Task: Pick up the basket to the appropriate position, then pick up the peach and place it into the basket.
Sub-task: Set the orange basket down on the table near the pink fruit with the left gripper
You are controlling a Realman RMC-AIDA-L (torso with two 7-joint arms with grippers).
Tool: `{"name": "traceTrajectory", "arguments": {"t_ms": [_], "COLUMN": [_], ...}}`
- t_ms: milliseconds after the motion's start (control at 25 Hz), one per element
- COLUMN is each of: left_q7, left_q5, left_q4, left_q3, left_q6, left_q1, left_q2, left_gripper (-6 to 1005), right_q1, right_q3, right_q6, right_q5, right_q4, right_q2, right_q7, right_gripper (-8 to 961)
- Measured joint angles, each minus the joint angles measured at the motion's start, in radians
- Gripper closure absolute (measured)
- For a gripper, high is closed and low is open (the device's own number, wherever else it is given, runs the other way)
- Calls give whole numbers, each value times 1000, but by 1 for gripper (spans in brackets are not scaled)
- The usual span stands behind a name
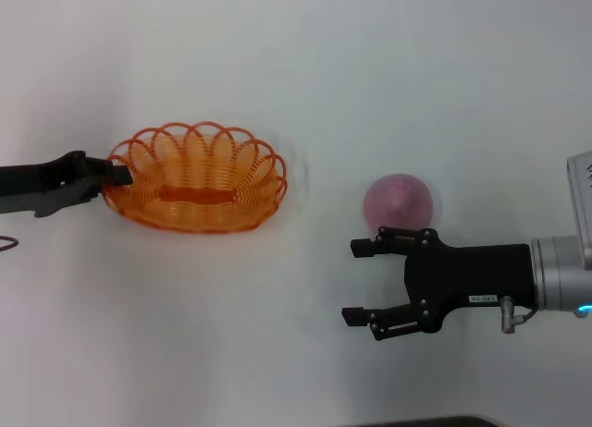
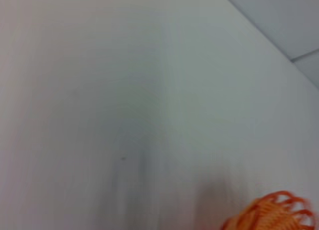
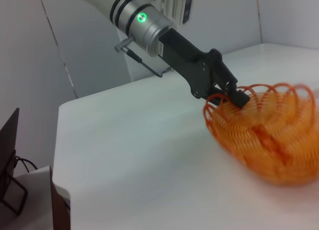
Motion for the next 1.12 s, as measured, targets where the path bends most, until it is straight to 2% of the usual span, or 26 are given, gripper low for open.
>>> {"name": "traceTrajectory", "arguments": {"t_ms": [40,280,680,880,1000,1120], "left_q7": [1,7,21,83,174,302], "left_q5": [-5,-14,-11,-17,-26,-55], "left_q4": [-1,-1,7,21,54,66], "left_q3": [0,0,1,1,-6,-6], "left_q6": [3,31,42,44,47,62], "left_q1": [1,4,5,5,11,17], "left_q2": [1,5,7,14,16,30], "left_gripper": [906,747,271,231,207,183], "right_q1": [0,2,3,4,5,7], "right_q3": [0,0,0,0,0,0], "right_q6": [0,-4,-6,-6,-6,-5], "right_q5": [0,0,0,0,0,0], "right_q4": [0,0,2,2,2,2], "right_q2": [0,1,2,2,2,2], "right_q7": [0,0,0,0,0,0], "right_gripper": [12,12,13,13,13,13]}}
